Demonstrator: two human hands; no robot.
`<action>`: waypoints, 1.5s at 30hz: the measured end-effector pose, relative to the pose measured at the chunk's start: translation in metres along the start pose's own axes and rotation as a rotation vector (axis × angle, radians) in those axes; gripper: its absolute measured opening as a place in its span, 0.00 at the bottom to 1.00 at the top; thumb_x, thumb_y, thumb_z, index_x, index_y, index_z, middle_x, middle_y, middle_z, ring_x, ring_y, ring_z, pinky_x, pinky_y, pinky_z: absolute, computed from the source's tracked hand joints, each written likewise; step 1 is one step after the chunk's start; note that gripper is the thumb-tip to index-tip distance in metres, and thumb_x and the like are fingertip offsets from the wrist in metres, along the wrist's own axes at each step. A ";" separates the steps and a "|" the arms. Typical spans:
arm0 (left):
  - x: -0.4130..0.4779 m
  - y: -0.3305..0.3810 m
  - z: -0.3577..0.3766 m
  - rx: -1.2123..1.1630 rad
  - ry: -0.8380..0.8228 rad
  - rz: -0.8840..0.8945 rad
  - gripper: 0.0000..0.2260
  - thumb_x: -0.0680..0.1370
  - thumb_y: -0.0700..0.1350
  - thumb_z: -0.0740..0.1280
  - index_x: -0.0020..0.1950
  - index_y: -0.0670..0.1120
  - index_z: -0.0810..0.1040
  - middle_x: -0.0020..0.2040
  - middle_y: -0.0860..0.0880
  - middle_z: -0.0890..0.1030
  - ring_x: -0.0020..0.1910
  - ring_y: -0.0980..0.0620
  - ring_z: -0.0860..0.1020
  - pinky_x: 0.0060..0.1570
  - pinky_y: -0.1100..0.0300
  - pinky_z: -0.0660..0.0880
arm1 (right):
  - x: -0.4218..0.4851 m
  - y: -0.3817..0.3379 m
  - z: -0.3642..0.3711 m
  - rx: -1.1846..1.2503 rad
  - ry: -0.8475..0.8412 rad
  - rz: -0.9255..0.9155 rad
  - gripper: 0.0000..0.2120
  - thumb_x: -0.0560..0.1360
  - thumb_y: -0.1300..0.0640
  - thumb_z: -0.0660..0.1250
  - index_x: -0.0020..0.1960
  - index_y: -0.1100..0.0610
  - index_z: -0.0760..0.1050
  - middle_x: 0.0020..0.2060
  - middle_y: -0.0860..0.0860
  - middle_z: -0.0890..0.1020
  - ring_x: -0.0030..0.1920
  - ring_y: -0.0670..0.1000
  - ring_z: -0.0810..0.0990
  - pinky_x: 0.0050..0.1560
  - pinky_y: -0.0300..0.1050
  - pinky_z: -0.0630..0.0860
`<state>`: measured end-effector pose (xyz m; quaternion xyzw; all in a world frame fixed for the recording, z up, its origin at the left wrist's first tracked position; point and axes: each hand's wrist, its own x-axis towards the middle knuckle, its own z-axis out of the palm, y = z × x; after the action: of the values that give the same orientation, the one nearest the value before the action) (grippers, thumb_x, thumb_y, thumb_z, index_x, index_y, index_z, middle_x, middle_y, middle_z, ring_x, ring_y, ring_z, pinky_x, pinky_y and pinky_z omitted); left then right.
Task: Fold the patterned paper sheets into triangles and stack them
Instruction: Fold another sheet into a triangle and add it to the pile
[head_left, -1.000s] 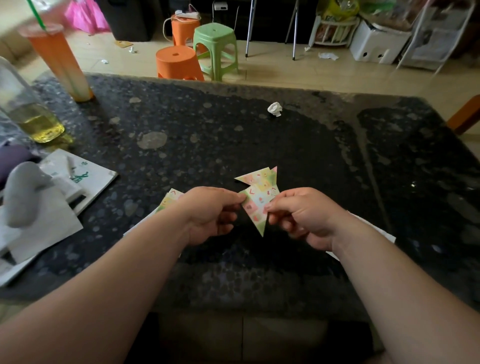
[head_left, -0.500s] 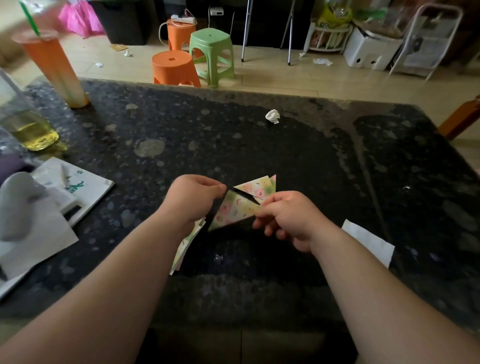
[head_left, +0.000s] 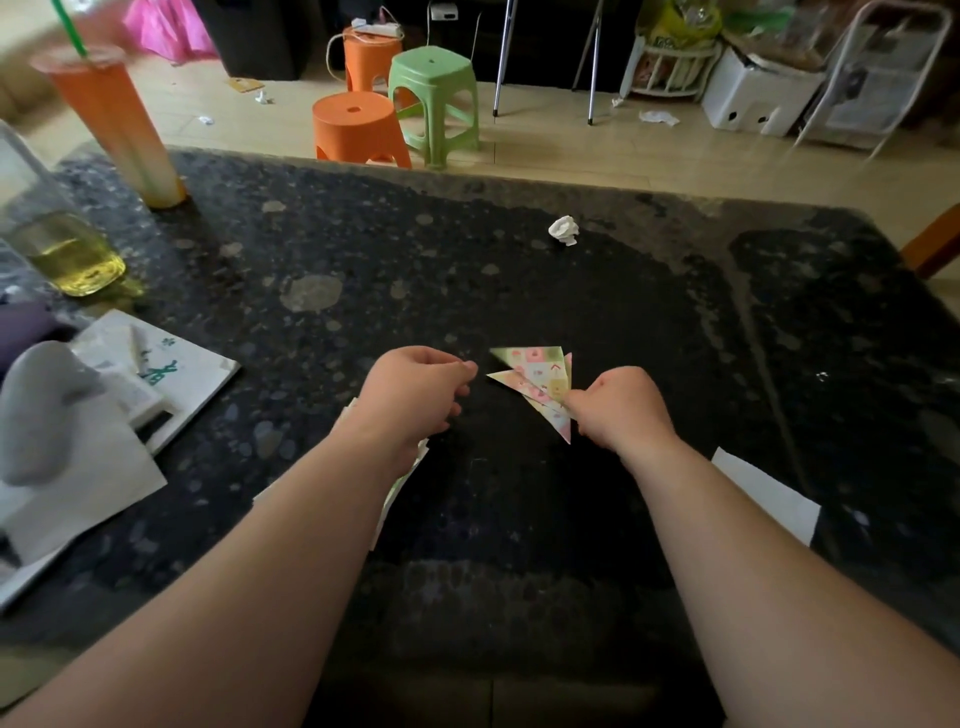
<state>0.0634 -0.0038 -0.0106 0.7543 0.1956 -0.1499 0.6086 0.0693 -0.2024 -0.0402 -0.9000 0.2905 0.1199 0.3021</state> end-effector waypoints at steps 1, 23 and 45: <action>0.000 -0.001 0.001 0.023 -0.005 0.004 0.03 0.79 0.46 0.72 0.49 0.47 0.82 0.43 0.47 0.83 0.38 0.51 0.78 0.37 0.57 0.75 | 0.001 0.001 -0.001 -0.015 0.001 -0.002 0.10 0.77 0.52 0.72 0.40 0.56 0.83 0.37 0.52 0.84 0.38 0.52 0.83 0.38 0.48 0.78; 0.021 -0.018 0.056 0.700 -0.122 0.389 0.24 0.79 0.51 0.69 0.75 0.57 0.70 0.72 0.55 0.73 0.75 0.49 0.66 0.74 0.42 0.63 | 0.005 0.014 -0.013 0.058 0.056 -0.157 0.11 0.76 0.45 0.73 0.53 0.48 0.75 0.43 0.44 0.77 0.42 0.44 0.76 0.39 0.44 0.74; 0.017 -0.013 0.064 0.796 -0.117 0.202 0.05 0.78 0.49 0.71 0.49 0.49 0.83 0.39 0.51 0.82 0.39 0.52 0.81 0.36 0.57 0.77 | 0.000 0.007 -0.016 0.018 -0.121 -0.112 0.13 0.75 0.46 0.75 0.53 0.51 0.77 0.45 0.47 0.80 0.46 0.48 0.81 0.51 0.50 0.81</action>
<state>0.0730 -0.0625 -0.0433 0.9363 0.0124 -0.1958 0.2913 0.0660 -0.2163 -0.0312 -0.9031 0.2219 0.1547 0.3334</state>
